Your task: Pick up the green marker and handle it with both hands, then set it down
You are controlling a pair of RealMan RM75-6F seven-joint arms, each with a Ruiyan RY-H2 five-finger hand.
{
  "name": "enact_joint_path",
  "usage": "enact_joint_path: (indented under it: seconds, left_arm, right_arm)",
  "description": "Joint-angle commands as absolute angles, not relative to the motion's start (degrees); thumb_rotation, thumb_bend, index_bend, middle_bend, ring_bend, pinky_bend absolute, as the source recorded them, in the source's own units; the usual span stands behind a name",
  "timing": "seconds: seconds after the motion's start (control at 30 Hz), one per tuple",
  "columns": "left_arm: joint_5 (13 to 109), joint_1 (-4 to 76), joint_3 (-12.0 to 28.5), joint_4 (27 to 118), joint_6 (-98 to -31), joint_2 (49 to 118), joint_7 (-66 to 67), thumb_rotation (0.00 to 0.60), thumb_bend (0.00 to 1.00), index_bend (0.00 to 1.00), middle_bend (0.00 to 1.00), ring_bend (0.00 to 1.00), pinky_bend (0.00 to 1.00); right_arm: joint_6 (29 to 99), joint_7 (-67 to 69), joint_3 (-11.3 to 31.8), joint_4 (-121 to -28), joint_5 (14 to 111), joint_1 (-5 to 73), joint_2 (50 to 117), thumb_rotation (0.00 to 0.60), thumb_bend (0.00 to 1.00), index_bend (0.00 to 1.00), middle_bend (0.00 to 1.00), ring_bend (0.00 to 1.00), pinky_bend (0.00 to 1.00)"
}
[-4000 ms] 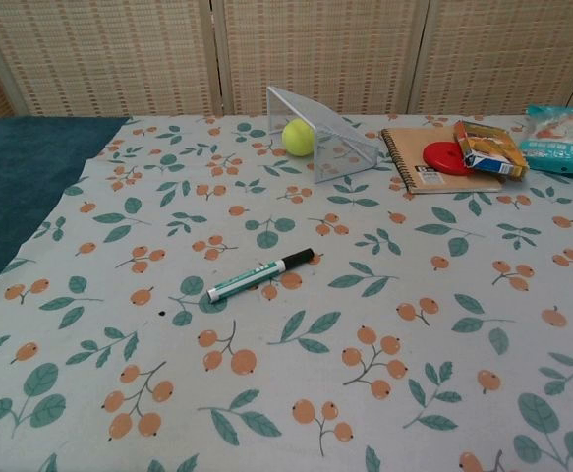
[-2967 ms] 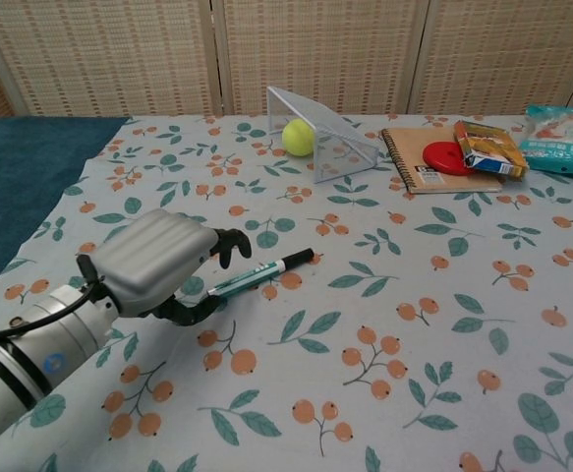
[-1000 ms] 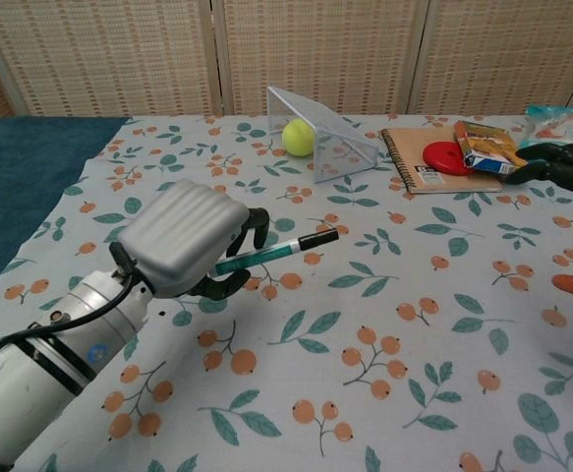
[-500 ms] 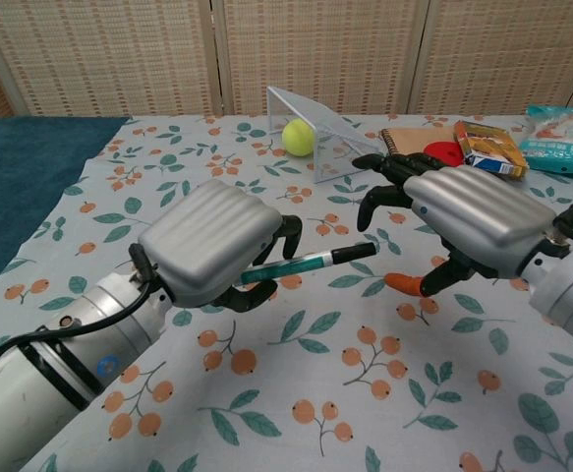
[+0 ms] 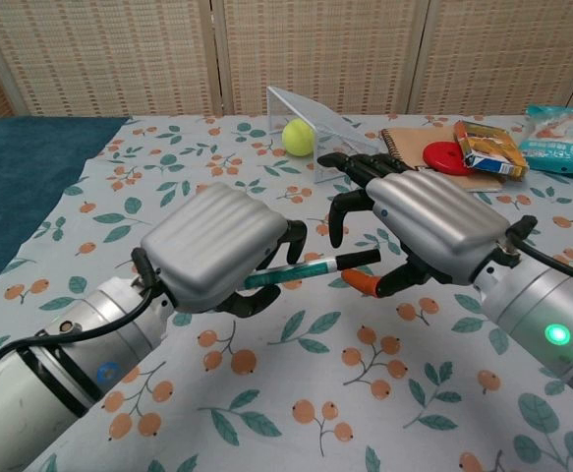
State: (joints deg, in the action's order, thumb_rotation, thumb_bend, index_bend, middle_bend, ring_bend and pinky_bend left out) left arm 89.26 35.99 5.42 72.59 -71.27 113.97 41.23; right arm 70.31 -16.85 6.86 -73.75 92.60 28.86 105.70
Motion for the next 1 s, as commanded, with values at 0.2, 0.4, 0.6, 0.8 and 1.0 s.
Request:
enact_joint_path:
  seconds: [0.2, 0.4, 0.6, 0.8, 1.0]
  left_arm:
    - [89.5, 35.8, 5.2, 73.0, -71.3, 113.9, 41.7, 0.6, 0.66, 0.87, 0.95, 0.86, 1.0]
    - [90.1, 35.7, 5.0, 73.0, -71.7, 114.0, 41.5, 0.6, 0.66, 0.87, 0.95, 0.86, 1.0]
    - [90.5, 35.6, 5.0, 73.1, -72.0, 113.9, 41.3, 0.6, 0.66, 0.87, 0.96, 0.86, 1.0]
    - [90.8, 35.4, 4.8, 73.5, -72.2, 113.6, 41.1, 0.6, 0.66, 0.87, 0.95, 0.86, 1.0]
    - [90.9, 35.3, 4.8, 73.9, -72.3, 113.4, 41.0, 0.6, 0.66, 0.87, 0.96, 0.86, 1.0]
  right_arm:
    - [71.0, -16.6, 6.5, -73.4, 92.3, 29.1, 105.9, 0.6, 0.22, 0.52, 0.0, 0.0, 0.0]
    - [71.0, -16.8, 6.3, -73.7, 91.4, 29.1, 105.5, 0.6, 0.23, 0.53, 0.0, 0.0, 0.0]
    - [71.2, -17.0, 6.2, -74.1, 90.8, 29.1, 105.3, 0.6, 0.23, 0.53, 0.0, 0.0, 0.0]
    - [71.3, -17.5, 6.1, -74.1, 90.4, 29.2, 105.7, 0.6, 0.23, 0.56, 0.0, 0.0, 0.0]
    - [71.5, -17.8, 6.0, -74.1, 90.3, 29.4, 106.0, 0.6, 0.27, 0.66, 0.04, 0.0, 0.0]
